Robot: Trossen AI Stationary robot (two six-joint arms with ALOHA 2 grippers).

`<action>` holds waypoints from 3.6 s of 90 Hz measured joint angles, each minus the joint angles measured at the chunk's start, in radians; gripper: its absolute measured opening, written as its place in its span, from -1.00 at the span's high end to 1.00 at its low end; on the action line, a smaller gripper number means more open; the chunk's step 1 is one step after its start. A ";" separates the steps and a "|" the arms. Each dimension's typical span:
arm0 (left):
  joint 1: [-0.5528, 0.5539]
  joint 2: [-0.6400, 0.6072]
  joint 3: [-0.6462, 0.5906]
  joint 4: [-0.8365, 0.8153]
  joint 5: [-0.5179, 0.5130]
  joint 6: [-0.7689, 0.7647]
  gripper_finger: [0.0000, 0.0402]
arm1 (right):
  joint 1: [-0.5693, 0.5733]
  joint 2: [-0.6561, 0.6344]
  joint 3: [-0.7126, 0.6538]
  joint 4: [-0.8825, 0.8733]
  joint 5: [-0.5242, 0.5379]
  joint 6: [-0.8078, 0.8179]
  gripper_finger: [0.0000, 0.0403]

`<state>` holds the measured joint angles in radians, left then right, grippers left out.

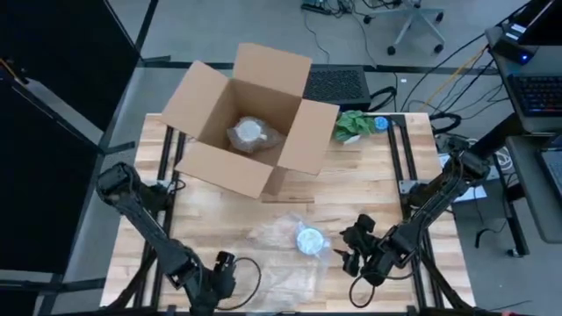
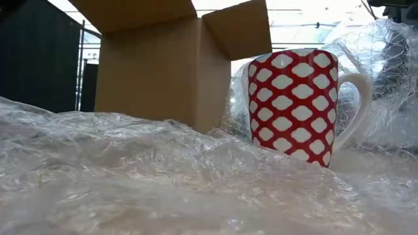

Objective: Wrap mug
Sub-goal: Wrap the red mug with bubble wrap

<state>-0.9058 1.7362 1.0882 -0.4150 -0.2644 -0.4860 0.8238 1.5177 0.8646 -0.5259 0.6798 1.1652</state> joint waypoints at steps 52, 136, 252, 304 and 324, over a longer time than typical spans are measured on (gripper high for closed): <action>-0.009 0.161 0.000 0.171 -0.188 -0.058 0.14 | 0.000 0.000 0.000 -0.001 0.002 0.002 -0.32; 0.176 -0.060 0.121 0.161 -0.339 0.378 1.00 | -0.066 -0.001 -0.001 0.046 0.005 -0.181 -0.32; 0.586 0.156 0.122 0.529 -0.016 0.545 1.00 | -0.146 -0.045 0.197 -0.137 -0.133 -0.302 -0.32; 0.585 0.156 0.122 0.537 -0.016 0.544 1.00 | -0.261 0.042 0.348 -0.109 -0.181 -0.329 -0.32; 0.585 0.152 0.122 0.535 -0.016 0.545 1.00 | -0.287 0.140 0.336 -0.063 -0.180 -0.291 -0.32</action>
<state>-0.3210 1.8887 1.2098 0.1199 -0.2802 0.0589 0.5368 1.6577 1.2003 -0.5892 0.4999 0.8743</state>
